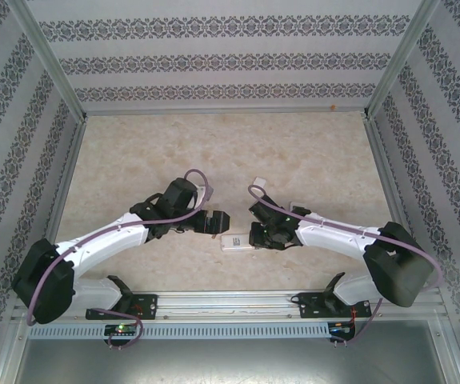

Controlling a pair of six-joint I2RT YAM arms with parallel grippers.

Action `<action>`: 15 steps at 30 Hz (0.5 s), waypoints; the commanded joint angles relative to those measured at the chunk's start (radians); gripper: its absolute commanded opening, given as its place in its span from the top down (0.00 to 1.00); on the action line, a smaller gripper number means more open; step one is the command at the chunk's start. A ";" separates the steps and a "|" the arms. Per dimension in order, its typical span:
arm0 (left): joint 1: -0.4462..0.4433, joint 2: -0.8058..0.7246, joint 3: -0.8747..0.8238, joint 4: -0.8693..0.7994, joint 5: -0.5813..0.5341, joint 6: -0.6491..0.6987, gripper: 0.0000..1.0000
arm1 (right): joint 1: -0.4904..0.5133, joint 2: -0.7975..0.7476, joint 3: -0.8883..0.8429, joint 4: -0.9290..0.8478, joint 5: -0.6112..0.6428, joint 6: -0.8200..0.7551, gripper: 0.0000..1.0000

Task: Load the batteries into the remote control

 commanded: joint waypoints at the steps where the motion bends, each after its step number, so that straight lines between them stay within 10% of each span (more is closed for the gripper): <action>1: -0.032 0.040 -0.013 0.028 0.000 -0.033 0.07 | 0.009 -0.021 -0.003 -0.012 0.008 0.014 0.75; 15: -0.077 0.173 -0.015 0.097 0.060 -0.092 0.34 | 0.003 -0.049 -0.032 -0.050 0.038 0.006 0.80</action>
